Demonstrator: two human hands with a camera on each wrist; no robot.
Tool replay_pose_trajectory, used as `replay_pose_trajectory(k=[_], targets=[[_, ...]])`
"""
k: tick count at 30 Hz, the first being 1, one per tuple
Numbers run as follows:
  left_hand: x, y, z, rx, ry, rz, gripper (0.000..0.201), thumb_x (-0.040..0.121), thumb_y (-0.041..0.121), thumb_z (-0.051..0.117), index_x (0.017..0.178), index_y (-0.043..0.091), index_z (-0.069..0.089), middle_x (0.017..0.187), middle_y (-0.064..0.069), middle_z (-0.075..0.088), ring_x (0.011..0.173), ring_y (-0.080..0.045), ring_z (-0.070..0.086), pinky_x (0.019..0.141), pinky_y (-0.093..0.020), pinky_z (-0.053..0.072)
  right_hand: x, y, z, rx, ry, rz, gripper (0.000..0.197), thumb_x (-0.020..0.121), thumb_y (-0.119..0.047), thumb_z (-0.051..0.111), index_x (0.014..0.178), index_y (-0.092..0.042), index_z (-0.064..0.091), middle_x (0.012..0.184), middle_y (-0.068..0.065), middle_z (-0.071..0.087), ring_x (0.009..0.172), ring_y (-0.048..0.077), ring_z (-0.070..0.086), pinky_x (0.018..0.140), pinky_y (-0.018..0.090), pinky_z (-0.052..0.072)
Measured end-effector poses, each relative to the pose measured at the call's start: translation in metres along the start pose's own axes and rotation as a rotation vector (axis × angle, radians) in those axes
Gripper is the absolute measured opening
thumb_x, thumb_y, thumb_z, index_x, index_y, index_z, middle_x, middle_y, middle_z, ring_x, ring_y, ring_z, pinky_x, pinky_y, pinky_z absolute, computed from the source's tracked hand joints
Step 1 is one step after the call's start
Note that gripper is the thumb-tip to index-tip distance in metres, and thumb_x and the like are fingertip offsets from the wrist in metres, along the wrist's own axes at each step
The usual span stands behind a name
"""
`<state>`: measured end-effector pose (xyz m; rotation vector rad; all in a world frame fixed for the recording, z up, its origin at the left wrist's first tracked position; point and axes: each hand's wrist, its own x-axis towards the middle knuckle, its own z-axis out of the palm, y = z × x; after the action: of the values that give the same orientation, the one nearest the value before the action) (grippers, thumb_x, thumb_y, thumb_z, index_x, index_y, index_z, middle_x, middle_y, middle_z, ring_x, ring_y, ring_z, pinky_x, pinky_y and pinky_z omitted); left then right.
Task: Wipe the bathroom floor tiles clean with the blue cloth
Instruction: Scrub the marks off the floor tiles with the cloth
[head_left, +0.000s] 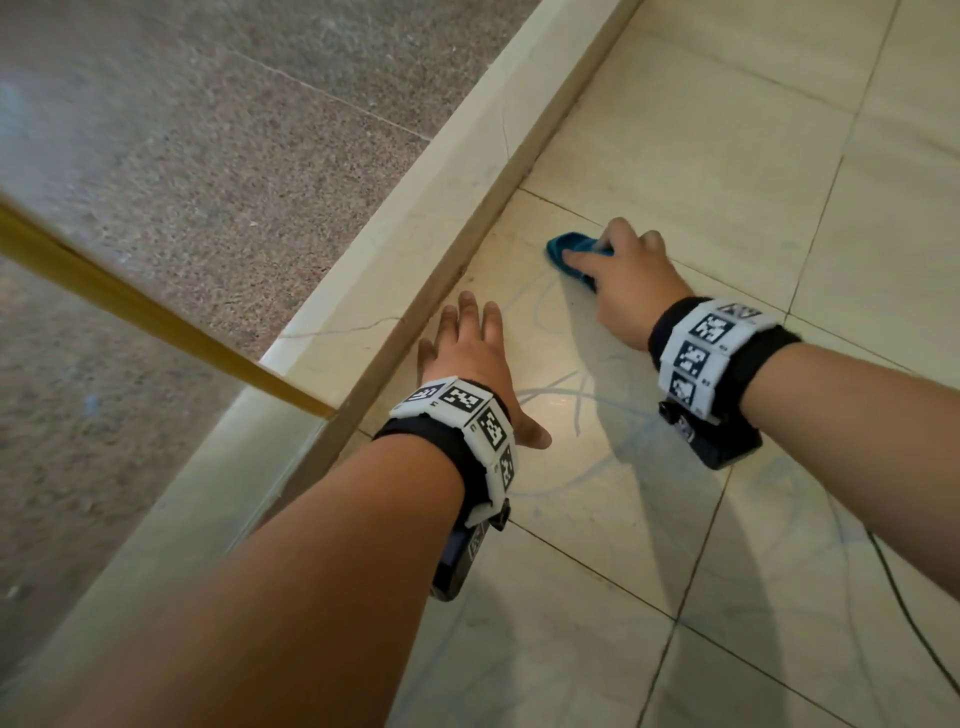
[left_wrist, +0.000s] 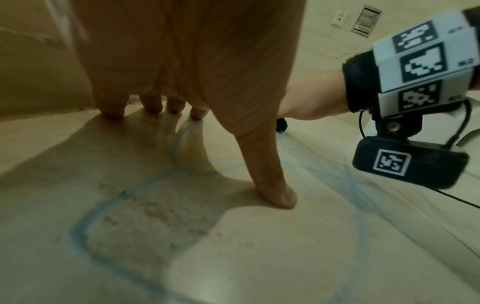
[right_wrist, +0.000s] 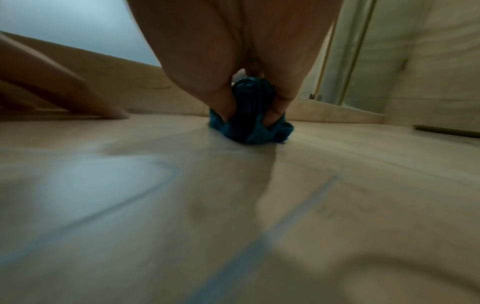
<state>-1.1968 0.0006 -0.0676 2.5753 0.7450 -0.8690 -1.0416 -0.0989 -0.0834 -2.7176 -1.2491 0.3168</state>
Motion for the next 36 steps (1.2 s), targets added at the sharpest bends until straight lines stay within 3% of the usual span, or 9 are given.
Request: replay_pose_trajectory(k=[5, 11, 14, 16, 21, 26, 28, 32, 36], targets=[[0.0, -0.002, 0.001, -0.034, 0.007, 0.007, 0.145, 0.058, 0.06, 0.083, 0.15, 0.016, -0.02, 0.158, -0.005, -0.026, 0.147, -0.026, -0.016, 0.12, -0.047, 0.006, 0.027, 0.029, -0.014, 0.203, 0.0, 0.433, 0.04, 0.089, -0.01, 0.048, 0.129, -0.015, 0.046, 0.128, 0.017, 0.033, 0.082, 0.025, 0.043, 0.087, 0.029, 0.039], [0.001, -0.002, 0.002, -0.025, 0.004, 0.008, 0.146, 0.058, 0.061, 0.082, 0.15, 0.016, -0.022, 0.157, -0.006, -0.027, 0.147, -0.026, -0.017, 0.12, -0.047, 0.005, 0.013, 0.016, -0.004, 0.011, -0.02, -0.002, 0.05, 0.091, -0.002, 0.044, 0.133, -0.028, 0.05, 0.115, 0.011, 0.038, 0.102, 0.033, 0.035, 0.089, 0.038, 0.038], [0.002, -0.003, 0.002, -0.028, 0.005, 0.009, 0.146, 0.058, 0.062, 0.083, 0.15, 0.016, -0.022, 0.157, -0.005, -0.028, 0.147, -0.026, -0.017, 0.12, -0.047, 0.005, 0.033, 0.033, -0.013, 0.08, -0.028, 0.277, 0.048, 0.088, -0.007, 0.048, 0.133, -0.024, 0.049, 0.122, 0.015, 0.037, 0.103, 0.035, 0.04, 0.091, 0.036, 0.037], [0.002, -0.002, 0.003, -0.028, 0.007, 0.007, 0.147, 0.057, 0.062, 0.082, 0.15, 0.016, -0.022, 0.157, -0.005, -0.028, 0.147, -0.026, -0.017, 0.12, -0.047, 0.005, 0.032, 0.019, -0.009, 0.149, -0.027, 0.369, 0.044, 0.088, -0.014, 0.05, 0.131, -0.021, 0.046, 0.127, 0.015, 0.035, 0.085, 0.027, 0.042, 0.086, 0.032, 0.038], [0.001, -0.002, 0.005, -0.007, 0.033, 0.004, 0.145, 0.058, 0.064, 0.081, 0.15, 0.016, -0.02, 0.158, -0.005, -0.025, 0.147, -0.025, -0.016, 0.121, -0.046, 0.005, -0.006, -0.03, 0.01, 0.025, -0.046, -0.172, 0.05, 0.09, -0.009, 0.048, 0.134, -0.032, 0.047, 0.116, 0.006, 0.038, 0.098, 0.029, 0.036, 0.083, 0.032, 0.036], [0.001, -0.004, 0.004, -0.033, 0.032, 0.004, 0.146, 0.057, 0.063, 0.082, 0.151, 0.018, -0.02, 0.158, -0.004, -0.026, 0.147, -0.024, -0.018, 0.121, -0.046, 0.004, 0.024, 0.002, -0.003, 0.107, -0.045, 0.247, 0.049, 0.086, -0.006, 0.048, 0.132, -0.023, 0.049, 0.122, 0.014, 0.036, 0.09, 0.029, 0.041, 0.081, 0.032, 0.038], [0.002, -0.004, 0.005, -0.031, 0.035, 0.003, 0.146, 0.057, 0.063, 0.082, 0.151, 0.018, -0.02, 0.158, -0.004, -0.026, 0.147, -0.024, -0.017, 0.121, -0.046, 0.004, 0.014, -0.014, 0.003, 0.118, -0.048, 0.193, 0.047, 0.086, -0.01, 0.048, 0.13, -0.023, 0.047, 0.123, 0.012, 0.037, 0.08, 0.022, 0.039, 0.076, 0.032, 0.036], [0.002, -0.004, 0.005, -0.022, 0.033, 0.006, 0.146, 0.057, 0.063, 0.081, 0.15, 0.017, -0.02, 0.158, -0.004, -0.026, 0.147, -0.024, -0.018, 0.121, -0.047, 0.004, -0.012, -0.031, 0.006, 0.027, -0.064, -0.144, 0.051, 0.091, -0.008, 0.047, 0.134, -0.035, 0.047, 0.115, 0.006, 0.038, 0.1, 0.029, 0.036, 0.084, 0.035, 0.039], [0.001, -0.005, 0.005, -0.039, 0.036, 0.012, 0.145, 0.057, 0.063, 0.082, 0.151, 0.018, -0.019, 0.158, -0.004, -0.026, 0.147, -0.024, -0.018, 0.121, -0.046, 0.003, 0.014, -0.007, -0.006, 0.055, -0.069, 0.143, 0.051, 0.09, -0.005, 0.046, 0.133, -0.032, 0.051, 0.121, 0.012, 0.037, 0.108, 0.036, 0.037, 0.089, 0.037, 0.039]])
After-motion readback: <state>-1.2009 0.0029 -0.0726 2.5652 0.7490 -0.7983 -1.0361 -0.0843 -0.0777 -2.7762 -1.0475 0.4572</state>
